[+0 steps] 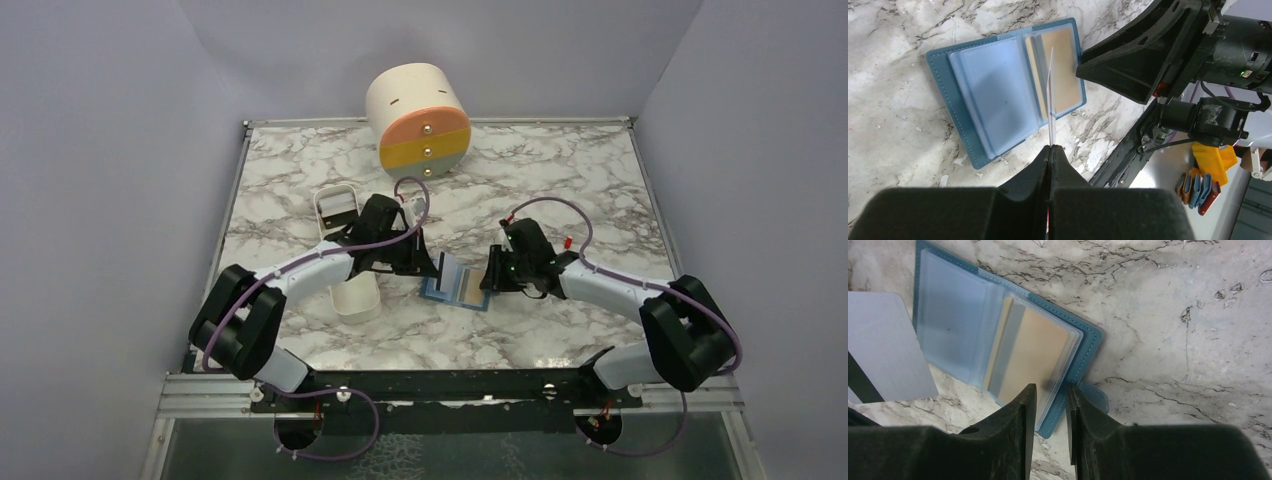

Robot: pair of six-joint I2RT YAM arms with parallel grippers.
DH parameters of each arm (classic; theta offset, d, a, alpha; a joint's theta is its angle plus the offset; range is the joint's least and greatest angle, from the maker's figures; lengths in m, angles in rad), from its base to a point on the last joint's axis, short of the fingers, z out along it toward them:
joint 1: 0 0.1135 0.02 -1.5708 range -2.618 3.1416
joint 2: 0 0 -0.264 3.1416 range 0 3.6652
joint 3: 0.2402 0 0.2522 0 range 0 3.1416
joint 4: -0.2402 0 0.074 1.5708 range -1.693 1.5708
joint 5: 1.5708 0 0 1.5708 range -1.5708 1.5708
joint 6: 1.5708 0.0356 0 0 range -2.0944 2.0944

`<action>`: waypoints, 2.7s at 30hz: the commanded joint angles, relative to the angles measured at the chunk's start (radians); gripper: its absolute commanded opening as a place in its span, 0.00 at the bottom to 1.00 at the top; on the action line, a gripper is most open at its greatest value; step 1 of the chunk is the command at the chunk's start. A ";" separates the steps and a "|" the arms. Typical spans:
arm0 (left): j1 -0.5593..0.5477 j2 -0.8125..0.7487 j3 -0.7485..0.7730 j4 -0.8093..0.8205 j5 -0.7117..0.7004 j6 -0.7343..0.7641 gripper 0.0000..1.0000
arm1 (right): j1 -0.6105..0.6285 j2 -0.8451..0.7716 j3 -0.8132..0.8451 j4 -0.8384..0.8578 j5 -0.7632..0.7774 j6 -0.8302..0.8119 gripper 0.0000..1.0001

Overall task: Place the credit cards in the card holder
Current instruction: Insert the credit card into the card holder.

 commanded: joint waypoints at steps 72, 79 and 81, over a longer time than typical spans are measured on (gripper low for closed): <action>-0.052 0.267 0.089 0.021 -0.087 -0.078 0.00 | 0.004 0.078 -0.044 0.101 0.051 -0.052 0.22; -0.061 0.273 0.091 0.026 -0.096 -0.089 0.00 | 0.004 0.081 -0.045 0.105 0.047 -0.052 0.22; -0.062 0.267 0.091 0.025 -0.097 -0.090 0.00 | 0.004 0.081 -0.044 0.106 0.047 -0.052 0.22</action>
